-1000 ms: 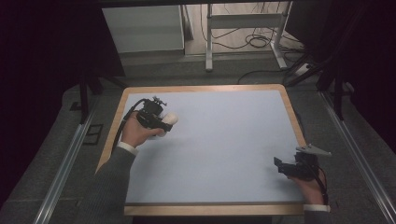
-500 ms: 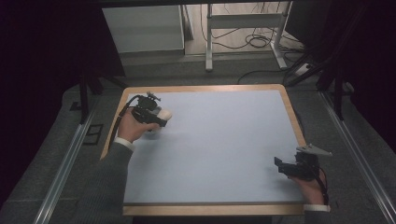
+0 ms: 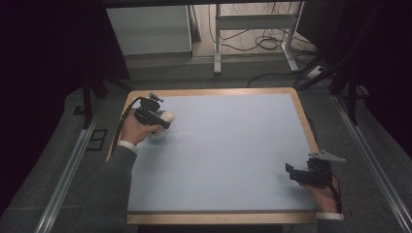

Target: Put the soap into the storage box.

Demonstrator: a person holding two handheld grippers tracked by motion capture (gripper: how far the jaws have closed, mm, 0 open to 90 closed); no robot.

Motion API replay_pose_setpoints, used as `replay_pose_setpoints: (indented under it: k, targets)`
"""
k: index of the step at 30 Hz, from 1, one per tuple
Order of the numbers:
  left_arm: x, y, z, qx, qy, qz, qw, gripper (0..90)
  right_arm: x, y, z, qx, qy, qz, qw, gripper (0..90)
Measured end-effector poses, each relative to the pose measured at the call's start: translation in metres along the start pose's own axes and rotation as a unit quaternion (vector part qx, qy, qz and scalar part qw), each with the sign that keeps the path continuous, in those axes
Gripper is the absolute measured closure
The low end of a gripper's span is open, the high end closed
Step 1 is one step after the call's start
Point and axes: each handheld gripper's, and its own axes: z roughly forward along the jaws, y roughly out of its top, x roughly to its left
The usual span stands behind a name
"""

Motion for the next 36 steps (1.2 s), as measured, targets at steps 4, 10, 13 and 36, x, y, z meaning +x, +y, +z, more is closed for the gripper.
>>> replay_pose_setpoints:
  k: [4,10,13,36]
  targets:
    - [0.004,0.001,0.002,0.001,-0.002,-0.008,1.0000,49.5,0.000,0.000,0.000,0.001,0.000,0.000,1.0000,6.2]
    - [0.010,0.002,0.008,-0.003,0.003,-0.022,0.9997,49.6,-0.001,0.000,0.000,0.000,0.000,0.000,1.0000,6.1]
    - [0.013,0.002,0.010,0.002,0.007,-0.025,0.9997,49.6,-0.001,0.000,0.000,0.001,-0.001,0.001,1.0000,6.2]
    - [0.029,0.006,0.030,0.010,0.032,-0.066,0.9973,49.5,-0.001,-0.001,0.001,0.003,-0.003,0.000,1.0000,6.1]
